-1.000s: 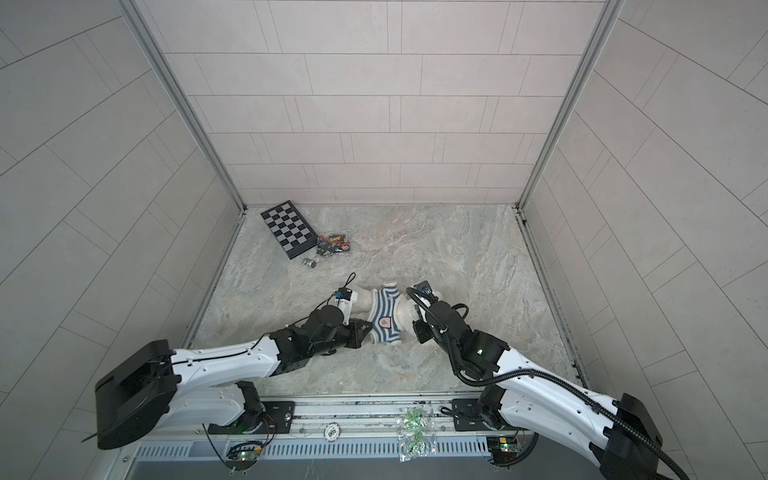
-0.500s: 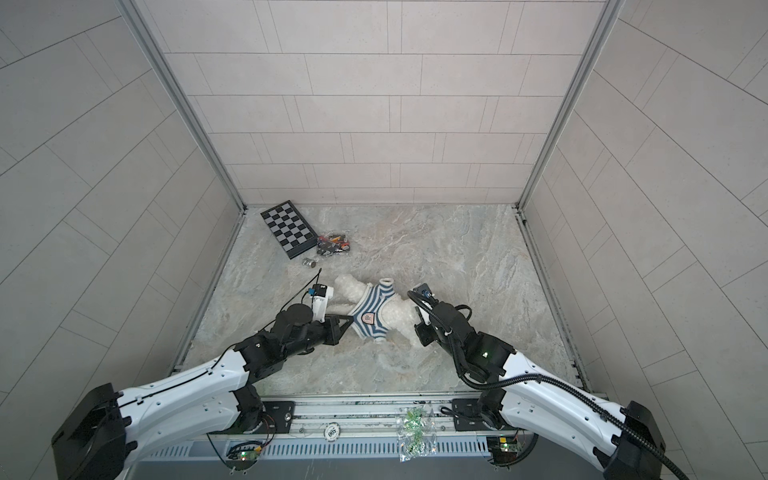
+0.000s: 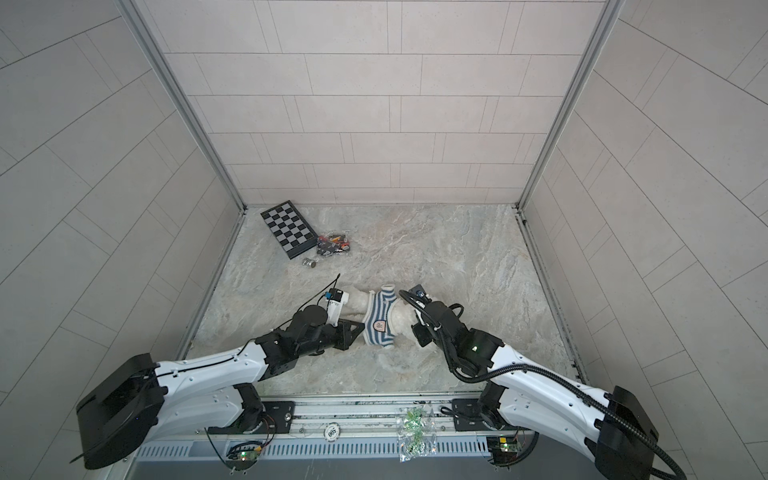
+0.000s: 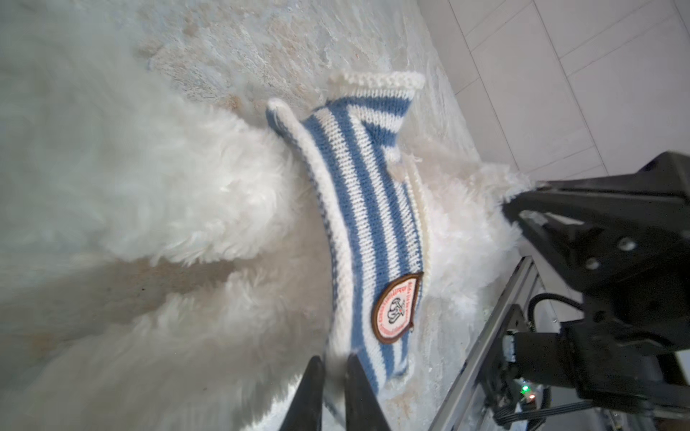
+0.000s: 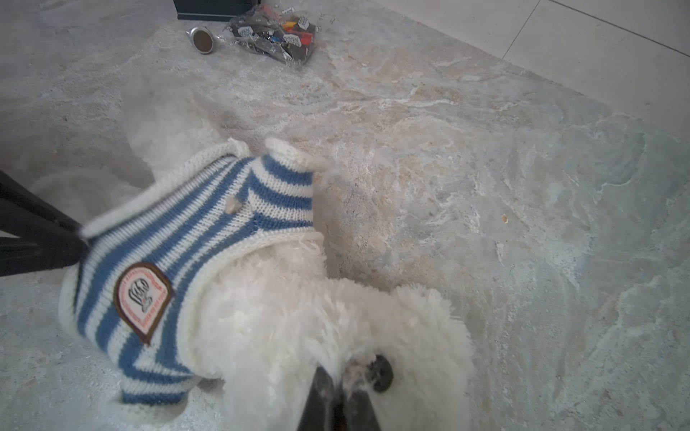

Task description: Dress the teddy bear

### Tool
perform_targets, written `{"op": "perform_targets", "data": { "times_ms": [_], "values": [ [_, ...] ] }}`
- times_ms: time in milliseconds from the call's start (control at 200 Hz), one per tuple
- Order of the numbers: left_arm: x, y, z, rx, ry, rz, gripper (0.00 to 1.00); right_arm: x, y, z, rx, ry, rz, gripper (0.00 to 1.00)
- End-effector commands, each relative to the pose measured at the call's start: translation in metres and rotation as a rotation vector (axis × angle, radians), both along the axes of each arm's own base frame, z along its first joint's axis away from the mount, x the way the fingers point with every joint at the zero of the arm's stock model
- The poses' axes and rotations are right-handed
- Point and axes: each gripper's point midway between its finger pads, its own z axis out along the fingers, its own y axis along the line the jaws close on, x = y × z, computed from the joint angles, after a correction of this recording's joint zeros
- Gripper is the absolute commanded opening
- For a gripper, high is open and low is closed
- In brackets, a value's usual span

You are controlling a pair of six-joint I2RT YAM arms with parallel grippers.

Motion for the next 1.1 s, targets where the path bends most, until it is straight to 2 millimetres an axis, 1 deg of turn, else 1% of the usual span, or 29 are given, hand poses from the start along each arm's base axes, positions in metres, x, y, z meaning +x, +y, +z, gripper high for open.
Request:
{"op": "perform_targets", "data": {
  "times_ms": [0, 55, 100, 210, 320, 486, 586, 666, 841, 966, 1096],
  "values": [
    [-0.011, -0.004, 0.004, 0.009, -0.079, -0.038, 0.41, 0.007, 0.002, 0.01, 0.026, -0.024, -0.028, 0.0],
    [-0.015, -0.002, -0.002, 0.041, -0.085, -0.047, 0.44, 0.008, 0.001, 0.012, 0.022, -0.024, -0.027, 0.0],
    [-0.018, -0.001, -0.008, 0.068, -0.089, -0.05, 0.44, 0.008, 0.002, 0.013, 0.02, -0.022, -0.025, 0.0],
    [-0.029, -0.004, -0.021, 0.12, -0.096, -0.088, 0.38, 0.008, 0.002, 0.012, 0.015, -0.009, -0.021, 0.0],
    [-0.041, -0.013, -0.023, 0.142, -0.123, -0.133, 0.35, 0.008, 0.002, 0.011, 0.019, -0.002, -0.018, 0.0],
    [-0.039, -0.019, -0.031, 0.176, -0.132, -0.137, 0.36, 0.008, 0.003, 0.013, 0.021, -0.003, -0.019, 0.0],
    [-0.041, -0.029, -0.034, 0.192, -0.151, -0.16, 0.39, 0.008, 0.003, 0.014, 0.02, -0.001, -0.016, 0.0],
    [-0.039, -0.035, -0.036, 0.212, -0.163, -0.172, 0.39, 0.008, 0.003, 0.014, 0.02, -0.002, -0.017, 0.0],
    [-0.036, -0.044, -0.039, 0.213, -0.174, -0.182, 0.33, 0.008, 0.002, 0.014, 0.018, -0.002, -0.018, 0.0],
    [-0.032, -0.049, -0.041, 0.235, -0.18, -0.181, 0.25, 0.009, 0.004, 0.016, 0.026, 0.0, -0.013, 0.0],
    [-0.029, -0.049, -0.045, 0.261, -0.177, -0.173, 0.16, 0.009, 0.002, 0.017, 0.027, -0.004, -0.015, 0.0]
  ]
}}
